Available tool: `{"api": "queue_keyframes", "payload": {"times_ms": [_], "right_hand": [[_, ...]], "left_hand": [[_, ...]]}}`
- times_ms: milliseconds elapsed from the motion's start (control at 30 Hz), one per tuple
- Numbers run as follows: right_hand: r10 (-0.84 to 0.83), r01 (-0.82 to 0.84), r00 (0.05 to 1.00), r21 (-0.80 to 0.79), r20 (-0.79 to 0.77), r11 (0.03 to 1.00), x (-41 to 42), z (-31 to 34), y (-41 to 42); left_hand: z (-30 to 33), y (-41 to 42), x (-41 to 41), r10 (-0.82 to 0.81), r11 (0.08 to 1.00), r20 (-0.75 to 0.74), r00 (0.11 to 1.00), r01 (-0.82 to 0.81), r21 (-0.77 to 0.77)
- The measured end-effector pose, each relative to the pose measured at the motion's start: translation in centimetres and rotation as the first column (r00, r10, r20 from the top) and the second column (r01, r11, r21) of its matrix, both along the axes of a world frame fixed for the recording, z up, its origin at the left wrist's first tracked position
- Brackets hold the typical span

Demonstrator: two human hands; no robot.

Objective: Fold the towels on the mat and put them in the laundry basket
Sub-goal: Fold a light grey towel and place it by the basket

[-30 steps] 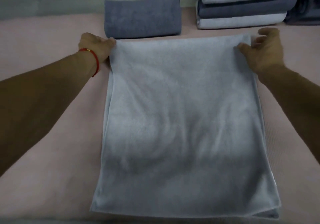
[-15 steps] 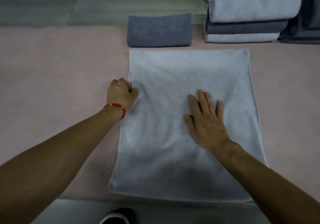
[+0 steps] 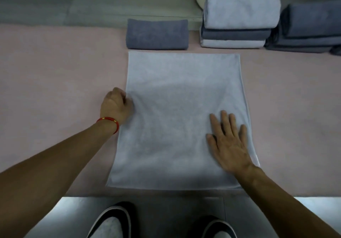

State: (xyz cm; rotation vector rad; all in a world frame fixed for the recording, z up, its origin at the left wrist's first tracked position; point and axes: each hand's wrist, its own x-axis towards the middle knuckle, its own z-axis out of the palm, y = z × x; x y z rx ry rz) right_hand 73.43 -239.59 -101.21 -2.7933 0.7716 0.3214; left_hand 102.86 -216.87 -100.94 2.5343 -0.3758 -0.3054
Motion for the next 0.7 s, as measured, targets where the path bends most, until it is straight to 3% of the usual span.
{"api": "queue_keyframes", "payload": {"times_ms": [133,333,467,533,567,633,700], "right_hand": [[0.039,-0.037,0.995,-0.023,0.088,0.999,-4.9,-0.6,0.0],[0.046,-0.053,0.974,0.026,0.224,0.998,-9.1,-0.7,-0.2],[-0.094,0.057,0.938,0.120,0.334,0.991,-11.3,-0.7,-0.1],[-0.106,0.058,0.928,0.142,0.358,0.988,-11.9,-0.2,0.1],[-0.061,0.017,0.925,0.118,0.375,0.993,-12.1,0.1,0.1],[0.074,-0.092,0.920,0.029,0.384,0.995,-12.7,0.6,-0.2],[0.180,-0.188,0.911,-0.014,0.370,0.982,-13.3,0.9,-0.6]], "left_hand": [[-0.7,4.4,-5.9,-0.162,0.987,0.088,0.983,0.159,0.037],[0.5,7.6,-8.8,-0.147,0.985,-0.034,0.989,0.150,0.087],[1.2,7.8,-8.6,-0.060,0.992,-0.070,0.996,0.068,0.108],[1.5,7.9,-9.4,-0.046,0.995,-0.037,0.998,0.050,0.089],[1.7,8.1,-10.0,-0.103,0.991,0.062,0.993,0.097,0.091],[2.5,8.5,-11.6,-0.360,0.932,0.290,0.887,0.328,0.155],[2.7,9.4,-13.5,-0.663,0.748,0.319,0.677,0.615,0.249]]}}
